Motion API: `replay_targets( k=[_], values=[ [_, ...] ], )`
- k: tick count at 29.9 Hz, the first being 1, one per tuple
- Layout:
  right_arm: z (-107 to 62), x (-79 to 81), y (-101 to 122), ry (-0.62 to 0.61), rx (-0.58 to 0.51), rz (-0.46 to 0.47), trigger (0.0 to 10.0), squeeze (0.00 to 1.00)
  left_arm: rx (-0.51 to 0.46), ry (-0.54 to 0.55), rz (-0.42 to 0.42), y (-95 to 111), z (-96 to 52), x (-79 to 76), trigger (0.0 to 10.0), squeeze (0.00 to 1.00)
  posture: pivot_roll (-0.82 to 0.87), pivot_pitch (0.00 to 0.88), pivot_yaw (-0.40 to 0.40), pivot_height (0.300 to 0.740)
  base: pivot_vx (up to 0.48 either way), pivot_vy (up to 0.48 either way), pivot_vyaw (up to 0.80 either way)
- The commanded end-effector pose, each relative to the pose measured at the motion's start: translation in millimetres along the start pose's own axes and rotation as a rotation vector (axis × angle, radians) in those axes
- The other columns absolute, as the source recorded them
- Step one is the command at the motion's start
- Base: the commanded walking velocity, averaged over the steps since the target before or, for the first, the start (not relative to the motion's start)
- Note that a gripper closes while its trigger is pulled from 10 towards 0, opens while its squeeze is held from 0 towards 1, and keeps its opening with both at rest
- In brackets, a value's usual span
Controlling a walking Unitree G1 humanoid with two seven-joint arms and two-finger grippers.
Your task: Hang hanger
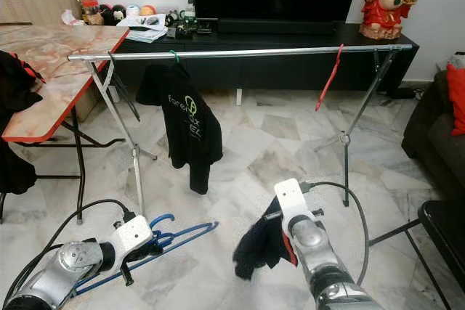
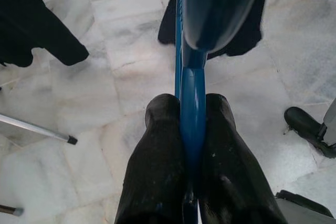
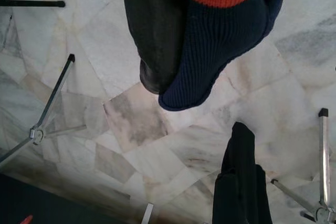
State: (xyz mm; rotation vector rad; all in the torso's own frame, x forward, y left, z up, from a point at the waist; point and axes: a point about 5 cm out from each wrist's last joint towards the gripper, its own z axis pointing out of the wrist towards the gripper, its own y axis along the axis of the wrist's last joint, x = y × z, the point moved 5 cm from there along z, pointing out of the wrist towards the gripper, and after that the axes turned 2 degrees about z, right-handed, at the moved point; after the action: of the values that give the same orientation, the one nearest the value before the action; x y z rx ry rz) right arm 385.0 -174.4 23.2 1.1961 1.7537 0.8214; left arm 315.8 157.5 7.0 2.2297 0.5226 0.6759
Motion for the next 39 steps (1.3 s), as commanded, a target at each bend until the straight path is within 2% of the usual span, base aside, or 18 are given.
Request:
replay_targets(
  k=[1, 22, 23, 24, 25, 27, 29, 31, 35, 38, 39],
  values=[
    [0.9, -1.9, 7, -0.003, -0.018, -0.004, 10.0, 0.00, 0.017, -0.006, 0.001, -3, -2.5, 1.0, 10.0, 0.00, 0.07, 0.000, -0.009, 0.740, 0.000, 0.000, 0.00],
    [0.9, -1.9, 7, -0.003, -0.018, -0.004, 10.0, 0.00, 0.017, -0.006, 0.001, -3, -2.5, 1.0, 10.0, 0.00, 0.07, 0.000, -0.009, 0.740, 0.000, 0.000, 0.00],
    [1.8, -1.6, 9, -0.002, -0.016, -0.010, 10.0, 0.00, 0.032, -0.067, 0.024, 2, -7.4, -2.9, 10.0, 0.00, 0.07, 0.000, -0.010, 0.740, 0.000, 0.000, 0.00],
    [4.6, -1.3, 15, -0.035, 0.003, 0.042, 10.0, 0.00, 0.076, 0.077, 0.118, 24, 2.5, 22.4, 10.0, 0.00, 0.08, 0.000, -0.014, 0.740, 0.000, 0.000, 0.00],
    [5.0, -1.0, 15, -0.045, 0.010, 0.057, 10.0, 0.00, 0.095, 0.136, 0.146, 27, 5.2, 30.6, 10.0, 0.00, 0.08, 0.000, -0.014, 0.740, 0.000, 0.000, 0.00],
    [5.0, -0.8, 14, -0.051, 0.015, 0.066, 10.0, 0.00, 0.114, 0.185, 0.158, 25, 7.0, 35.6, 10.0, 0.00, 0.08, 0.000, -0.014, 0.740, 0.000, 0.000, 0.00],
    [4.6, -0.5, 12, -0.056, 0.020, 0.079, 10.0, 0.00, 0.133, 0.233, 0.114, 18, 7.4, 38.3, 10.0, 0.00, 0.08, 0.000, -0.015, 0.740, 0.000, 0.000, 0.00],
    [3.4, 0.6, 5, -0.058, 0.031, 0.084, 10.0, 0.00, 0.150, 0.261, 0.080, 11, 7.8, 37.1, 10.0, 0.00, 0.08, 0.000, -0.015, 0.740, 0.000, 0.000, 0.00],
    [2.2, -0.6, -1, -0.073, 0.050, 0.099, 10.0, 0.00, 0.184, 0.255, 0.069, 6, 6.9, 32.4, 10.0, 0.00, 0.08, 0.000, -0.014, 0.740, 0.000, 0.000, 0.00],
    [1.7, -5.3, -3, -0.099, 0.057, 0.109, 10.0, 0.00, 0.186, 0.162, 0.035, 3, 6.4, 20.9, 10.0, 0.00, 0.08, 0.000, -0.014, 0.740, 0.000, 0.000, 0.00],
    [1.9, -5.7, -2, -0.098, 0.057, 0.106, 10.0, 0.00, 0.136, 0.044, 0.036, 10, 4.6, 6.7, 10.0, 0.00, 0.08, 0.000, -0.016, 0.740, 0.000, 0.000, 0.00]
  ],
)
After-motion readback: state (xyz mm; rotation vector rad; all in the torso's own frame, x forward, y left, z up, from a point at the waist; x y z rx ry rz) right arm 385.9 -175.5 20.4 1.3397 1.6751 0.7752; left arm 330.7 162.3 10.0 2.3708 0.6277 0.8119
